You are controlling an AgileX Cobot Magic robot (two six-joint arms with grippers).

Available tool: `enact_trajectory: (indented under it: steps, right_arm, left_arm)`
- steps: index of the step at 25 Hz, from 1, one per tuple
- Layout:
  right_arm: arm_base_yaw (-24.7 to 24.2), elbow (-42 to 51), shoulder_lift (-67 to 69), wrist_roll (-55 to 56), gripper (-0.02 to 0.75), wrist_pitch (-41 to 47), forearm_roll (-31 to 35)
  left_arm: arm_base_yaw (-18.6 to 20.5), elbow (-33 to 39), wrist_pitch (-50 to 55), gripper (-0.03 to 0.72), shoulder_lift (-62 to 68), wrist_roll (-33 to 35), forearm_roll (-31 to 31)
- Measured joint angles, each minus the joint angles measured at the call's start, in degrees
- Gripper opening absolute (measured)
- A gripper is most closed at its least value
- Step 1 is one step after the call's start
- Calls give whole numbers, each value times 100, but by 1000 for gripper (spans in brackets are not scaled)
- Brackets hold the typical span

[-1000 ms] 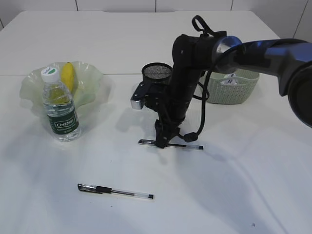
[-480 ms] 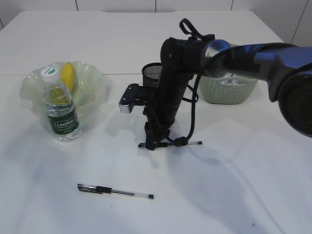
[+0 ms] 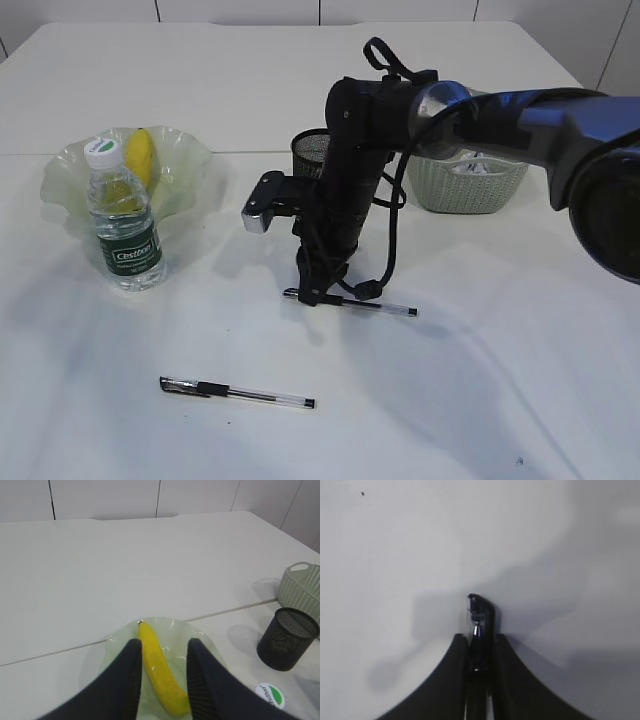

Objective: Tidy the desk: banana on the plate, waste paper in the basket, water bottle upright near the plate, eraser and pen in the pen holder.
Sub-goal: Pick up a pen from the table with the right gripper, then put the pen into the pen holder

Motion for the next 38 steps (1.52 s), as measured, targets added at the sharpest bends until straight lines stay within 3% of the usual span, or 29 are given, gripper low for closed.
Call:
enact_trajectory:
  steps: [9, 21, 38]
  right_arm:
    - [0, -989, 261, 631, 64, 110, -260]
    - [0, -2228, 271, 791, 61, 191, 1000]
    - [0, -2376, 271, 821, 61, 212, 1356]
  left_arm:
    - [0, 0, 0, 214, 0, 0, 0]
    - [0, 0, -288, 214, 0, 0, 0]
    - [0, 0, -295, 214, 0, 0, -169]
